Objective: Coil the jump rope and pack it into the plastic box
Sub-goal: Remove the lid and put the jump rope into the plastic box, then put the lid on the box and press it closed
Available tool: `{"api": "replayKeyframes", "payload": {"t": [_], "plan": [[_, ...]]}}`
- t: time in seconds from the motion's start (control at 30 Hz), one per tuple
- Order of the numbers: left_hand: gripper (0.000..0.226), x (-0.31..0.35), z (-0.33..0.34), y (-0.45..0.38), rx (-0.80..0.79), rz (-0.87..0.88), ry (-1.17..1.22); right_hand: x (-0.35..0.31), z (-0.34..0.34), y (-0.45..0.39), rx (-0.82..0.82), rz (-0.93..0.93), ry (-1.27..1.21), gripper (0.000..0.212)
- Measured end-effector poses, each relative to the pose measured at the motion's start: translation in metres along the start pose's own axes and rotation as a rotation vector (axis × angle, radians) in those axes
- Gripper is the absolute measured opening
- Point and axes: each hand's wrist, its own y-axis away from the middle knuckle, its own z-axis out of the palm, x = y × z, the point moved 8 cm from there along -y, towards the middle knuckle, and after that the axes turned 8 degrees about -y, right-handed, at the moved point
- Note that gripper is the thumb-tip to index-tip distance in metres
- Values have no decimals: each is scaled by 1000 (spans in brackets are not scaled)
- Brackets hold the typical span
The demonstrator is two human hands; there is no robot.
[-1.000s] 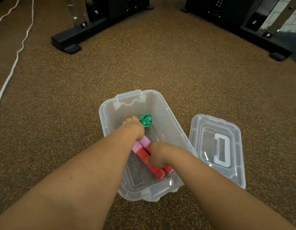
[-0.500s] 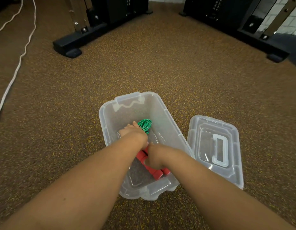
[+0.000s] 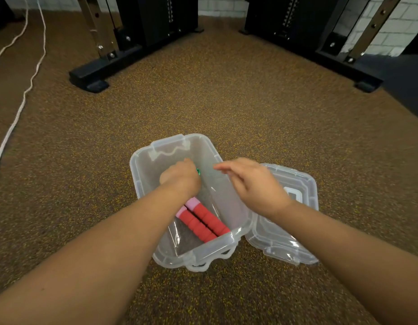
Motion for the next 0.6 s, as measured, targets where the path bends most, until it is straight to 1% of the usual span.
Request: {"api": "replayKeyframes", "payload": {"t": [0.07, 0.13, 0.17, 0.27, 0.33, 0.4, 0.47, 0.53, 0.6], "plan": [[42, 10, -13, 7, 88, 77, 111, 18, -25, 15, 64, 22, 12, 30], [46, 28, -24, 14, 174, 198, 236, 40, -47, 35, 125, 92, 16, 29], [48, 41, -30, 19, 217, 269, 288, 51, -55, 46, 132, 132, 32, 29], [49, 87, -52, 45, 357, 482, 382, 87, -67, 82, 83, 232, 120, 31], [50, 119, -61, 66, 385, 576, 403, 114, -72, 107, 87, 330, 156, 33], [52, 152, -59, 87, 363, 665, 386, 138, -77, 129, 104, 444, 159, 37], [54, 183, -43, 106, 299, 737, 360, 160, -76, 148, 89, 548, 155, 42], [55, 204, -15, 113, 170, 734, 364, 179, -71, 162, 33, 646, 164, 49], [56, 214, 19, 110, 25, 673, 383, 195, -63, 176, -24, 754, 163, 54]]}}
